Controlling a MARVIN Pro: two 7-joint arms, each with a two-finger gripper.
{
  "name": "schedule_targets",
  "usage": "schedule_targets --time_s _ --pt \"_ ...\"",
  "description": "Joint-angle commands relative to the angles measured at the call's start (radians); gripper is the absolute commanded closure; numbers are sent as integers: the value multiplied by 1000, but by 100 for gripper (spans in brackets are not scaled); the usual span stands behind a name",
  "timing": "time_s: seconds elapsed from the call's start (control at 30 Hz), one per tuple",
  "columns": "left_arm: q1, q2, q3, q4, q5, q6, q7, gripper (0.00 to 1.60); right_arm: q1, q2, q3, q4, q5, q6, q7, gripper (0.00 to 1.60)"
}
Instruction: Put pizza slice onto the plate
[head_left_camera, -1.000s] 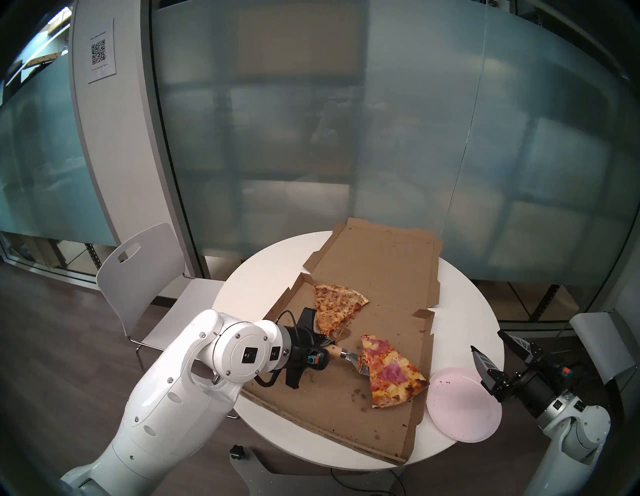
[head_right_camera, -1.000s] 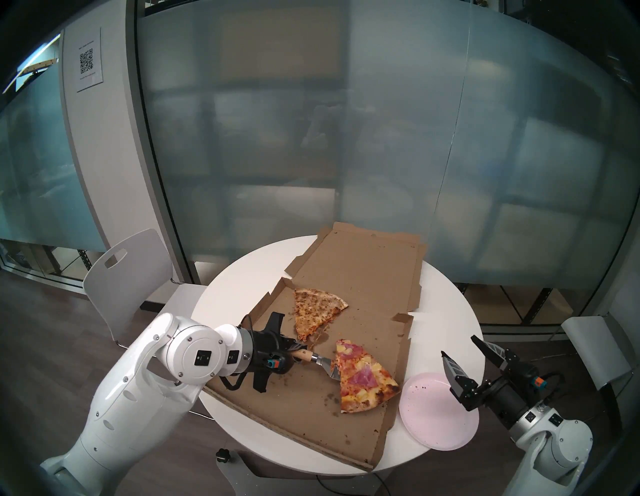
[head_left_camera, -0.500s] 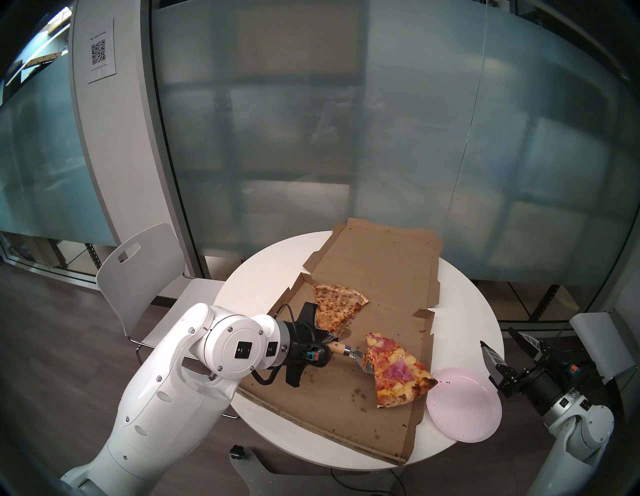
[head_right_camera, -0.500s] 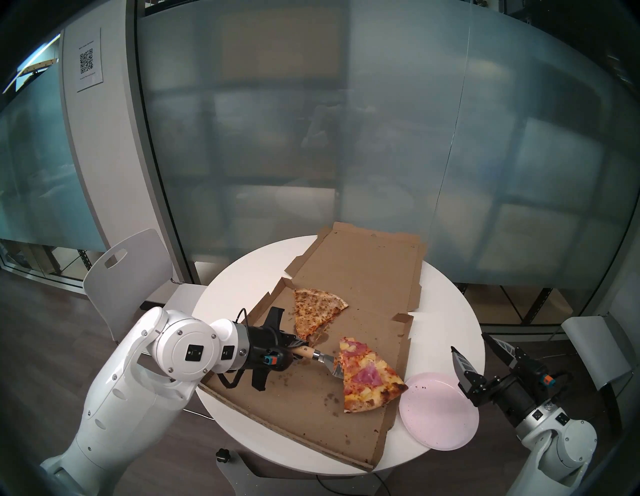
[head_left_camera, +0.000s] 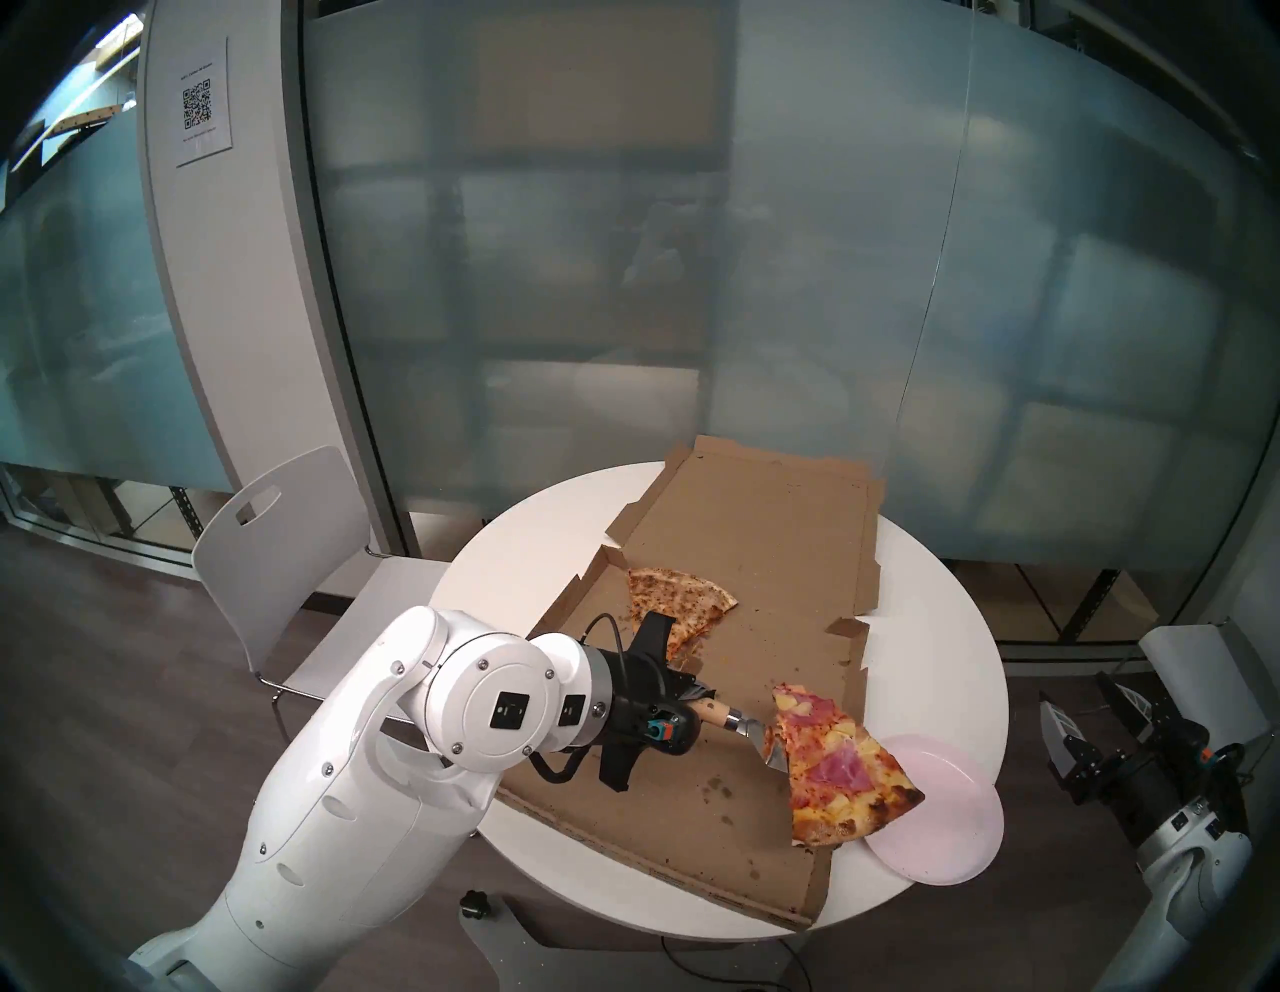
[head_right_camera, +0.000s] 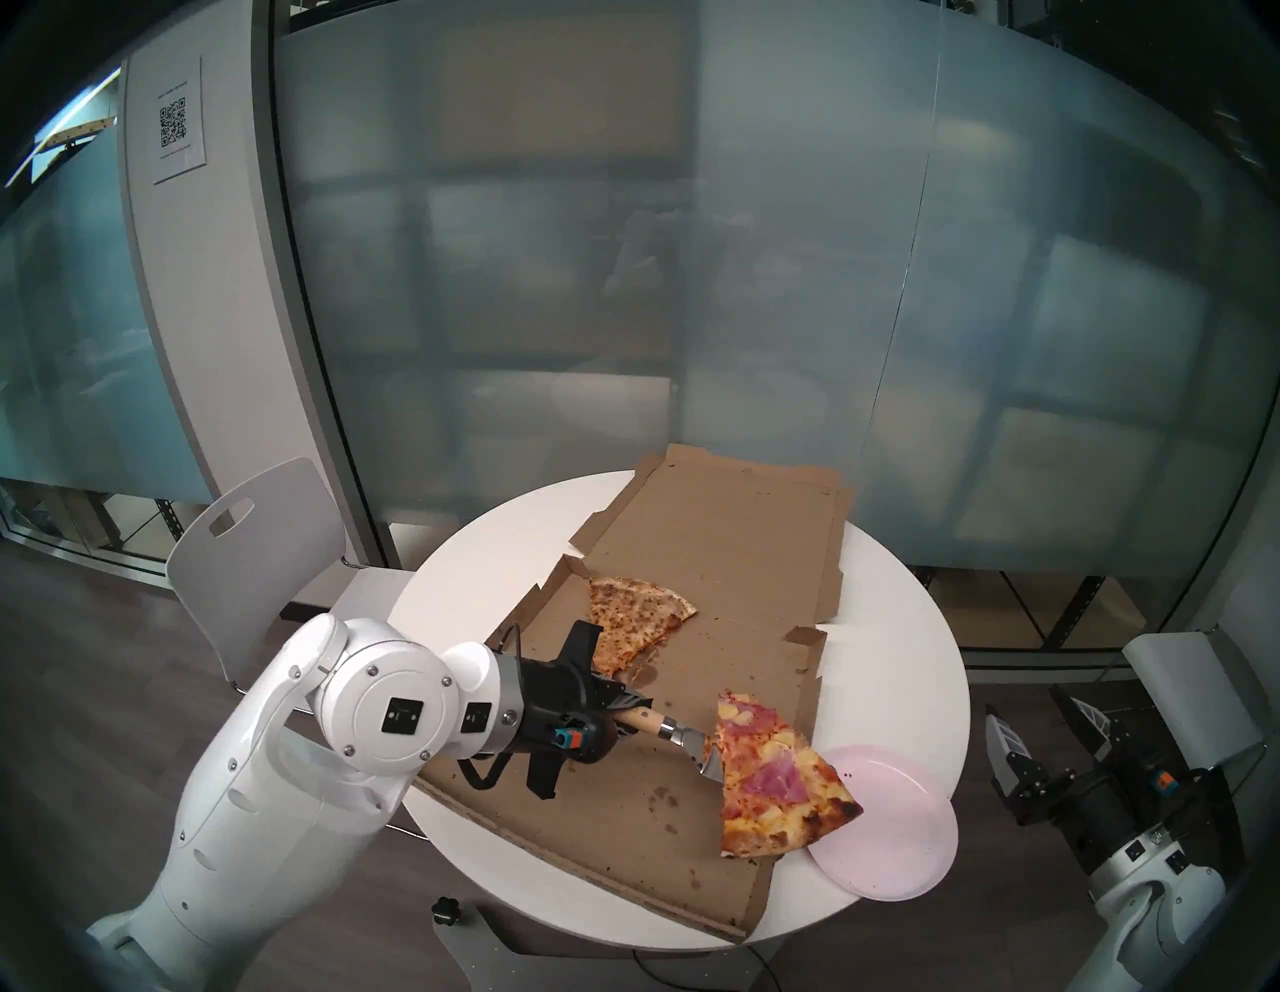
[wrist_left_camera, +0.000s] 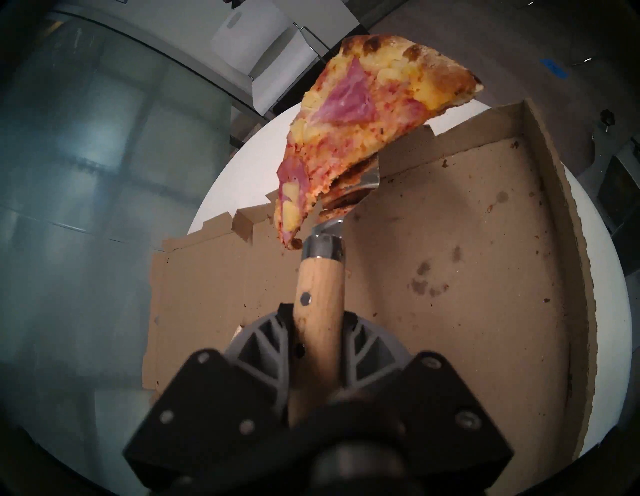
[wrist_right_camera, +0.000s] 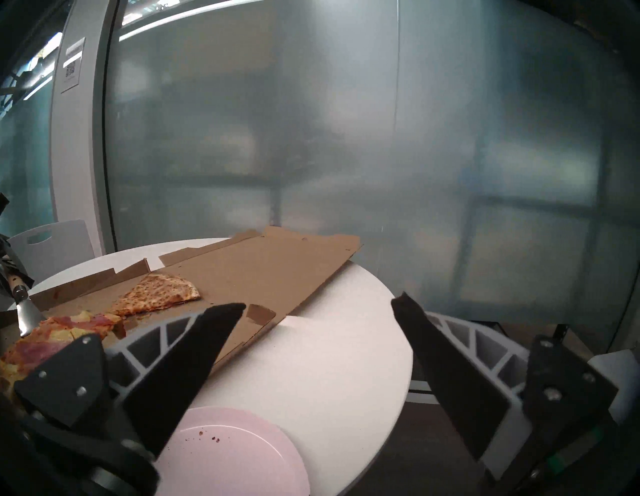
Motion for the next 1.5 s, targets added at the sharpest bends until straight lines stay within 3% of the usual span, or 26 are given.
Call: schedule_targets --time_s 0.0,0.73,1.47 --pt "-55 -59 53 -8 28 10 8 160 -22 -16 25 -14 48 -22 -3 0" --pt "-128 -190 225 122 125 60 42 160 -49 -42 110 -12 109 -31 -13 0" --pt "-145 -244 314 217 186 69 102 160 -79 -68 144 -11 158 -41 -10 0"
